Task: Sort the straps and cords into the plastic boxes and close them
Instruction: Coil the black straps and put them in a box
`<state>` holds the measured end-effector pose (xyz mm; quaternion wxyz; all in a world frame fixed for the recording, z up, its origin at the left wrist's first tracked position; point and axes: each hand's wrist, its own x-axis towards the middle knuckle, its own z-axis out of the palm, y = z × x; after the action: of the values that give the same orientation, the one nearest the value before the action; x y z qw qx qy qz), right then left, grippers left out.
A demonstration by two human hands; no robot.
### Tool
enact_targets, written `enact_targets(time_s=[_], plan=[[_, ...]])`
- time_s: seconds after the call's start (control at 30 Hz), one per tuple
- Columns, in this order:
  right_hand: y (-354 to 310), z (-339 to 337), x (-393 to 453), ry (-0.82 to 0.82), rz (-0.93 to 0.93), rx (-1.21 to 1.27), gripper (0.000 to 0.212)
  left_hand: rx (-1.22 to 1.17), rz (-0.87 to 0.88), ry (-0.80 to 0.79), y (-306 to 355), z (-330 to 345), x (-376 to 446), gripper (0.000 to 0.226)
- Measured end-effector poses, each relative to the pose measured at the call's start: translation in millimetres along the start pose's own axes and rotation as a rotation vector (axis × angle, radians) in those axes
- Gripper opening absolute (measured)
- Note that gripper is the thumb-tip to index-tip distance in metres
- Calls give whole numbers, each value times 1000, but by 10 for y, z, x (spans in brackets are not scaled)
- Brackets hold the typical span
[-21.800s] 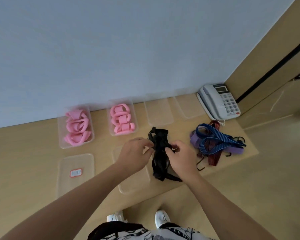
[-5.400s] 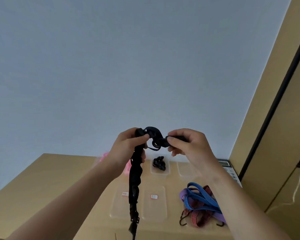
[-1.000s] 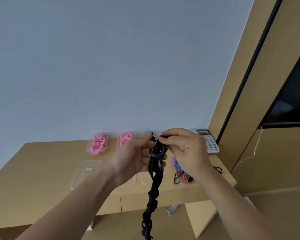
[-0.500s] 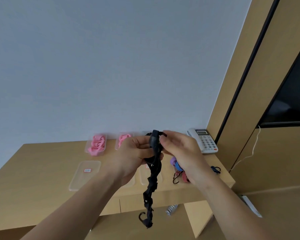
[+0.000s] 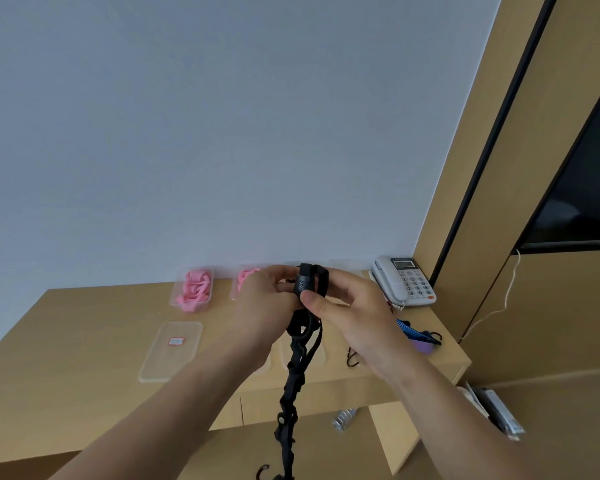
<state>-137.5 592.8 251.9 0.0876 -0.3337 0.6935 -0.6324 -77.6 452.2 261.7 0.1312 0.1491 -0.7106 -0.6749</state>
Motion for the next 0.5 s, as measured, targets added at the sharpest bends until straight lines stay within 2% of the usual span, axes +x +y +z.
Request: enact_targets(time_s=[0.07,0.13,0.23,0.27,0.4,0.5], plan=[[16,12,25,28,11,-7,18,64,39,-20,2,18,-36,42],[3,35,44,9,39,-11,18,243,133,-13,-1,42,-65,33],[23,72,62,23,63,-117,31,426,215,15,5,78,-73,23],[29,77,63,28,69,-118,32,393,209,-7,18,77,-75,24],[43,48,61,30,115,-34,30,9,99,-243,60,6,-102,37],[25,6,71,9,130,-17,30,4,142,-319,53,-27,-110,27]])
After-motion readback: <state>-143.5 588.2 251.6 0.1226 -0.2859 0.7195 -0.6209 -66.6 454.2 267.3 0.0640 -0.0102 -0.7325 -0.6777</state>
